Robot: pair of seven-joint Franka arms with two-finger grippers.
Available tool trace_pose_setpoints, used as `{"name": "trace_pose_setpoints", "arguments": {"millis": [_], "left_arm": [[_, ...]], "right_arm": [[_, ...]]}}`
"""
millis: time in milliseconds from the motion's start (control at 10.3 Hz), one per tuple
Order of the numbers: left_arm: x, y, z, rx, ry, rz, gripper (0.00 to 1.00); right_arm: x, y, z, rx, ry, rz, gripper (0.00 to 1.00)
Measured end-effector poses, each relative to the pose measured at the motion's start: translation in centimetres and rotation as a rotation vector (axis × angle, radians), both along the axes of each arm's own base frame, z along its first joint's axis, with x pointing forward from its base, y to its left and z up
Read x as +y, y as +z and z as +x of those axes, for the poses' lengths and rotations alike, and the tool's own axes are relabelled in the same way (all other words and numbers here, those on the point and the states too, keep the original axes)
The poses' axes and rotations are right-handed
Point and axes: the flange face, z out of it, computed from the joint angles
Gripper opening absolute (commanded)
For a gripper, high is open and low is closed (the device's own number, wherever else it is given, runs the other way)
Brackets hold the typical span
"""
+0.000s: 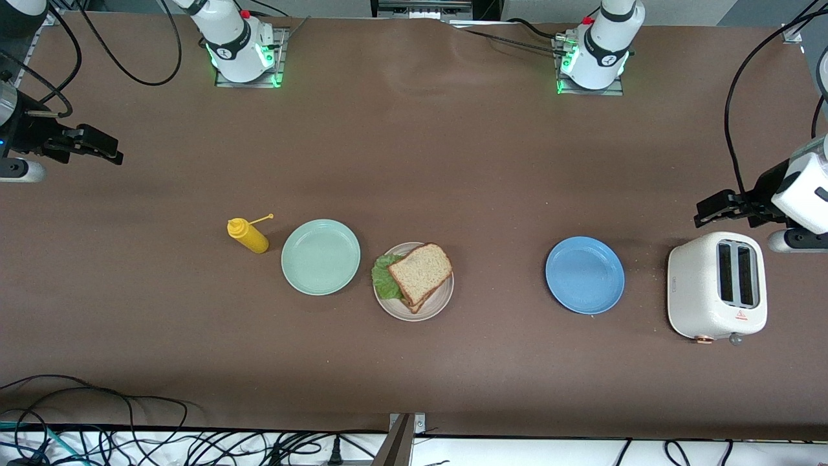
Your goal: Make sandwich on beige plate with both arms
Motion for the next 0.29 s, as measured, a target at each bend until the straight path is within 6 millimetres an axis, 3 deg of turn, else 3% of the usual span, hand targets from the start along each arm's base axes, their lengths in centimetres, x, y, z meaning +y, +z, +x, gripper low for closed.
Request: {"name": "trace_pose_setpoints", "arguments": {"millis": [291], "left_arm": [[-0.19,-0.40,-0.05,0.008,-0.005,-0.001,0.99]], "right_arm": [[0.20,0.13,0.04,-0.004,0.004,0.000,1.00]]}}
